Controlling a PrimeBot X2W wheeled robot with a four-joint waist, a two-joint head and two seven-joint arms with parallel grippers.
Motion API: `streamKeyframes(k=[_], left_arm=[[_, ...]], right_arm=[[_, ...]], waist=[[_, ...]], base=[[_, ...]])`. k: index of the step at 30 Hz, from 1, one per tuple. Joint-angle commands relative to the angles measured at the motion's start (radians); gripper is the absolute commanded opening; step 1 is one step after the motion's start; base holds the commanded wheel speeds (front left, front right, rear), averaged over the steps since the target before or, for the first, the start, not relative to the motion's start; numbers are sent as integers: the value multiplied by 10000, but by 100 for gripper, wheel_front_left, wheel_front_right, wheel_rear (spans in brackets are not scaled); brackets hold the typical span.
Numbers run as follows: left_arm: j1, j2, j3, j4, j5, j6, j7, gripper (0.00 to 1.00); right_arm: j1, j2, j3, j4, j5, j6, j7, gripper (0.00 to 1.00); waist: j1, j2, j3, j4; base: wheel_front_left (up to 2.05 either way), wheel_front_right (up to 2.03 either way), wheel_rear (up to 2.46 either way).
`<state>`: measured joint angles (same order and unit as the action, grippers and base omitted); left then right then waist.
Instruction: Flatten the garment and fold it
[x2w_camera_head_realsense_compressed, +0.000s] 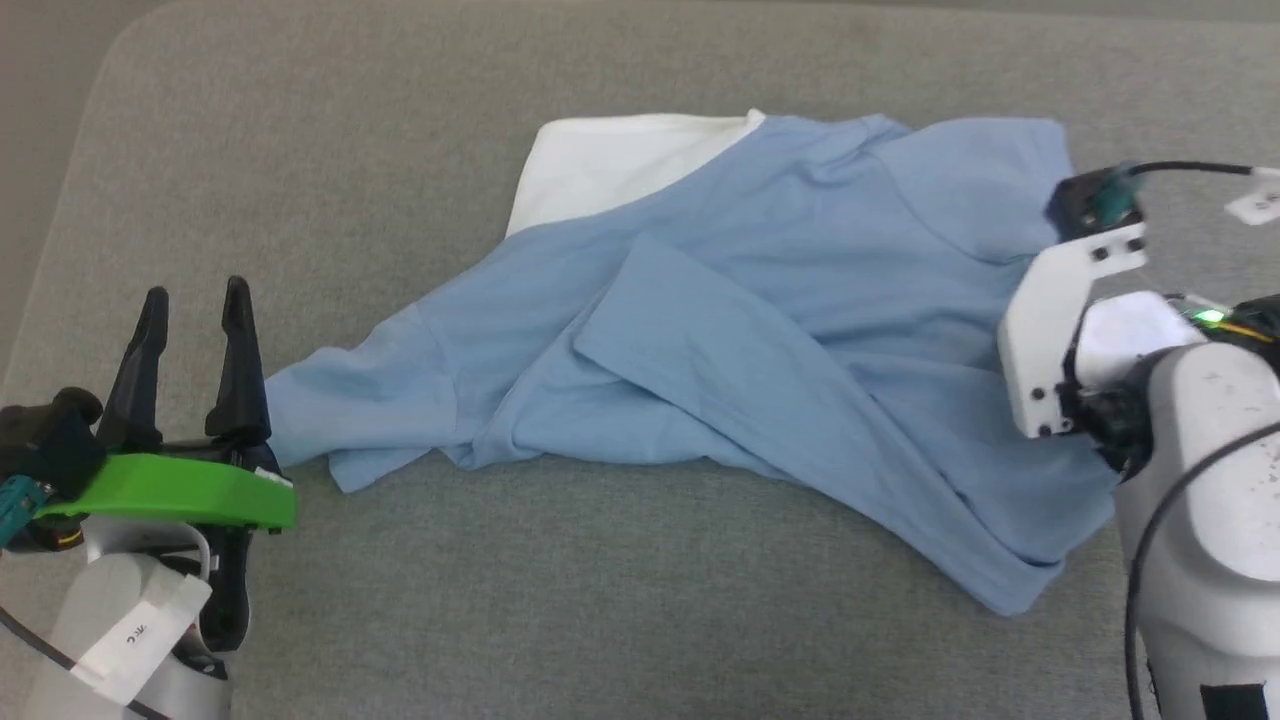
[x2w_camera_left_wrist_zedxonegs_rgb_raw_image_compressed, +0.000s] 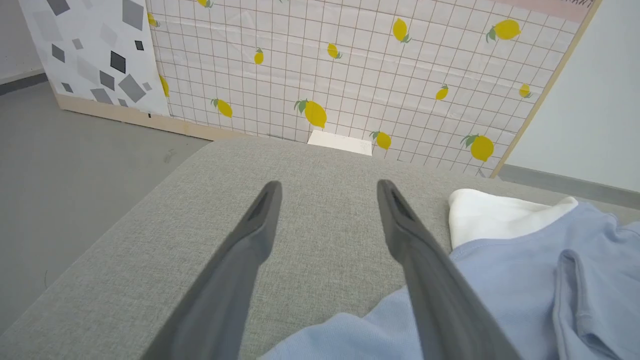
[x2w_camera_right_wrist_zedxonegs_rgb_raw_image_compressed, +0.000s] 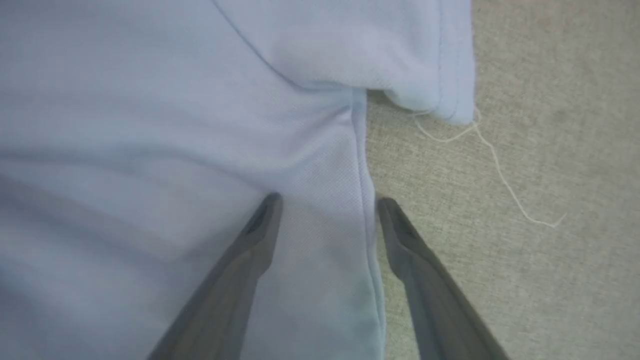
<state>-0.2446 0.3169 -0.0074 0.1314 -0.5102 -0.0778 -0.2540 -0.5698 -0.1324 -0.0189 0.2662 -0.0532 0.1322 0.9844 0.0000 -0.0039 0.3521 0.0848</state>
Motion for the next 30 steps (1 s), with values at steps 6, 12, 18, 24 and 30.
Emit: streamKeyframes(k=[6,12,18,24,30], left_arm=[[-145,-36,161,166,163,-179,-76,100],[-72,-136,206,283,254,-247,-77,100],[166,-286,175,410,326,-253,-77,100],[566,-356,135,422,353,-119,-23,100],[801,-333,108,287,304,-13,151,100]], right_arm=[[375,-163,597,197,739,-15,1109,100],[652,-156,120,-490,1298,-15,739,0],[1776,-92,-691,-2230,1853,-15,-280,0],[4538,316,-1339,-4196,2329,-15,-352,0],[6723,747,-1339,-4491,2938,-15,-103,0]], waist=[[0,39,331,178],[0,39,-42,-40],[0,39,-784,-349],[0,39,-1450,-740],[0,39,-1708,-1021]], base=[[0,0,0],[0,0,0],[0,0,0],[0,0,0],[0,0,0]])
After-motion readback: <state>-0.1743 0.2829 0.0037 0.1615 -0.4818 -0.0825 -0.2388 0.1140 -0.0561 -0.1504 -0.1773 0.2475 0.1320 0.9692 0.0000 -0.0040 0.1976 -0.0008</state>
